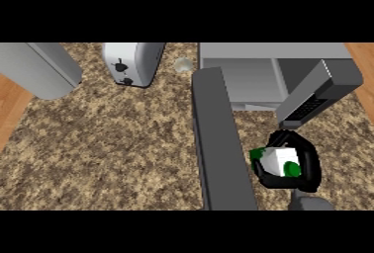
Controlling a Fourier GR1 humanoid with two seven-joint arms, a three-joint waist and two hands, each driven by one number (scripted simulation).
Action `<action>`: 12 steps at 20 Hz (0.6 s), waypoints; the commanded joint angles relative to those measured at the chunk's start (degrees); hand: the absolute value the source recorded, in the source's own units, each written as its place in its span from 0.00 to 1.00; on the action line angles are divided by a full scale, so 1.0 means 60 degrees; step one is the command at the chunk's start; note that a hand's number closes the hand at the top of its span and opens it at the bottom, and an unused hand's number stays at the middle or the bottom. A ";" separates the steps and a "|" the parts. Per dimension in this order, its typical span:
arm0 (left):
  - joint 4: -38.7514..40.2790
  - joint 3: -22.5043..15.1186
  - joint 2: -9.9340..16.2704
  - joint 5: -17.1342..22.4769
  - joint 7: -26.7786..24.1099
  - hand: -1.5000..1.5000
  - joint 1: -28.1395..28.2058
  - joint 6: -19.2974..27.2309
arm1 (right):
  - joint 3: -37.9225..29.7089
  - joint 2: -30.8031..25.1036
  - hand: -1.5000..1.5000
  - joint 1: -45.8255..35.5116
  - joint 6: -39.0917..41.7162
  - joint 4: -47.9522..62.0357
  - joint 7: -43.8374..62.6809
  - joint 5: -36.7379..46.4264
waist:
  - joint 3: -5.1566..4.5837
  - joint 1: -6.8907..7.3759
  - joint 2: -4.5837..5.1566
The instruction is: Pick up the milk, place it into the microwave and close the microwave
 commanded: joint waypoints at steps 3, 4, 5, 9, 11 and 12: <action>-0.0270 0.0166 0.0092 0.0180 0.0303 0.00 -0.0273 0.0125 | 0.0225 0.0118 1.00 -0.1167 -0.1098 0.0838 0.0179 0.0527 | 0.0008 0.0060 0.0034; 0.0903 0.0240 -0.0370 0.0127 0.0061 0.00 -0.1034 0.0230 | 0.0137 0.0097 1.00 -0.1752 -0.1185 0.0813 0.0646 0.0708 | 0.0004 0.0049 0.0039; 0.0964 0.0269 -0.0153 0.0287 -0.0257 0.00 -0.0639 -0.0111 | 0.1089 0.0119 1.00 -0.1161 -0.1865 -0.0075 0.1139 0.0439 | 0.0002 0.0038 0.0017; 0.0018 0.0760 0.0599 0.0652 -0.0395 0.00 0.0485 -0.0469 | 0.0736 0.0120 1.00 -0.2459 -0.2396 0.1577 0.1136 0.0659 | 0.0007 0.0159 0.0027; 0.0092 0.0389 0.0159 0.0377 -0.0090 0.00 -0.0111 -0.0067 | 0.0535 0.0121 1.00 -0.3235 -0.3001 0.3300 0.0252 0.0852 | 0.0013 0.0191 0.0066; 0.0580 0.0472 0.0187 0.0453 -0.0098 0.00 -0.0305 -0.0210 | 0.0602 0.0121 1.00 -0.3727 -0.3156 0.3419 0.0947 0.0882 | 0.0008 0.0179 0.0062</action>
